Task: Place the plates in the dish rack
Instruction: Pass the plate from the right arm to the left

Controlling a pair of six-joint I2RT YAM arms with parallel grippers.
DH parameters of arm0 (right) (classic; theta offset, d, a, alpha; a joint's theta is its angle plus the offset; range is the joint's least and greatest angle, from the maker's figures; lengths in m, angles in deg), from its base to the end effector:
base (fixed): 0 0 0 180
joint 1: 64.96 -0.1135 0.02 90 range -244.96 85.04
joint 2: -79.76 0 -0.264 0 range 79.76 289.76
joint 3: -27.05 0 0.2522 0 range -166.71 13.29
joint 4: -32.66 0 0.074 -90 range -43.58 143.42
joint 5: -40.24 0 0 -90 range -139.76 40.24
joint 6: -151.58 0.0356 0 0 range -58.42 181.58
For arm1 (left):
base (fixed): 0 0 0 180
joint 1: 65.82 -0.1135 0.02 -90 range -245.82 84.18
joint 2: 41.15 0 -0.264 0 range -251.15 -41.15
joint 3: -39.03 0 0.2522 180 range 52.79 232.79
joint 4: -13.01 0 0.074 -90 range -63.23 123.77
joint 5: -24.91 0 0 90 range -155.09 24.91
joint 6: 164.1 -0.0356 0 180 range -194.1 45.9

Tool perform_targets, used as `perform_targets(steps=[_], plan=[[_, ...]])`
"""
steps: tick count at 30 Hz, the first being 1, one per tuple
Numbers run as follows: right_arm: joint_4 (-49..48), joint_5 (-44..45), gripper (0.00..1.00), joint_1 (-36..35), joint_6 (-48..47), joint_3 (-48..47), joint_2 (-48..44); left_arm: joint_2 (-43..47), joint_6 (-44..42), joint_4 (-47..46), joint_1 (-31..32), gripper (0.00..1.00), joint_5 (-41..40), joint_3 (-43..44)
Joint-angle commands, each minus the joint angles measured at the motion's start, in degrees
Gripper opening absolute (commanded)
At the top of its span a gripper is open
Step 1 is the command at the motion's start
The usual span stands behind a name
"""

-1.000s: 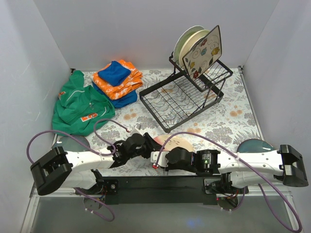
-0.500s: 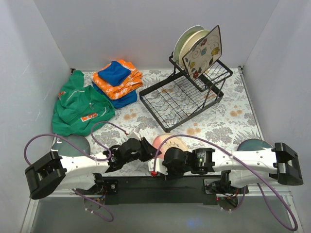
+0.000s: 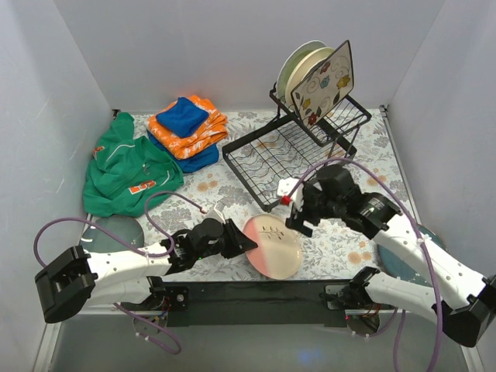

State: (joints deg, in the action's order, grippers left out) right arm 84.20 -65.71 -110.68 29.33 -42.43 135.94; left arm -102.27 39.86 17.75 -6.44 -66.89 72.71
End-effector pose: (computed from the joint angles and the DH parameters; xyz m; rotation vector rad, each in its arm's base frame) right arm 0.1351 0.1525 0.3239 -1.5268 1.6445 0.4389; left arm 0.1074 -0.1793 0.1701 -1.2489 2.3701 -1.4745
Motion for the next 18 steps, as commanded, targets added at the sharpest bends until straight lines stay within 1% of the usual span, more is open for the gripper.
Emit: perform_targets(steps=[1,2,3,5,7,8,10,14,18], plan=[[0.3,-5.6,0.91,11.3,-0.5,0.0,-3.5,3.7,-7.2,-0.3,-0.1,0.00,1.7,6.4],[0.0,-6.6,0.94,16.0,-0.2,0.3,-4.2,4.4,-10.2,0.4,-0.1,0.00,1.7,7.0],[-0.5,-7.9,0.98,18.1,0.8,1.0,-5.5,4.9,-11.7,0.6,-0.1,0.00,1.7,7.3],[-1.7,-8.7,0.98,22.4,1.5,2.8,-6.4,5.8,-14.2,0.2,-0.1,0.00,1.7,8.3],[-2.1,-10.3,0.99,24.1,2.2,3.9,-7.4,6.1,-17.4,0.6,-0.2,0.00,1.7,9.1],[-2.1,-10.5,0.98,25.2,2.4,4.8,-7.7,6.1,-18.3,1.0,-0.2,0.00,3.9,10.1],[-2.2,-10.8,0.98,26.5,2.7,5.3,-8.4,6.3,-21.5,1.5,-0.2,0.00,4.7,11.4],[-1.9,-11.0,0.98,29.4,3.7,4.0,-8.9,6.8,-27.3,4.1,-0.2,0.00,4.4,14.5],[-0.3,-13.3,0.98,29.7,2.6,1.9,-7.6,6.5,-34.5,7.0,-0.2,0.00,4.6,19.7]])
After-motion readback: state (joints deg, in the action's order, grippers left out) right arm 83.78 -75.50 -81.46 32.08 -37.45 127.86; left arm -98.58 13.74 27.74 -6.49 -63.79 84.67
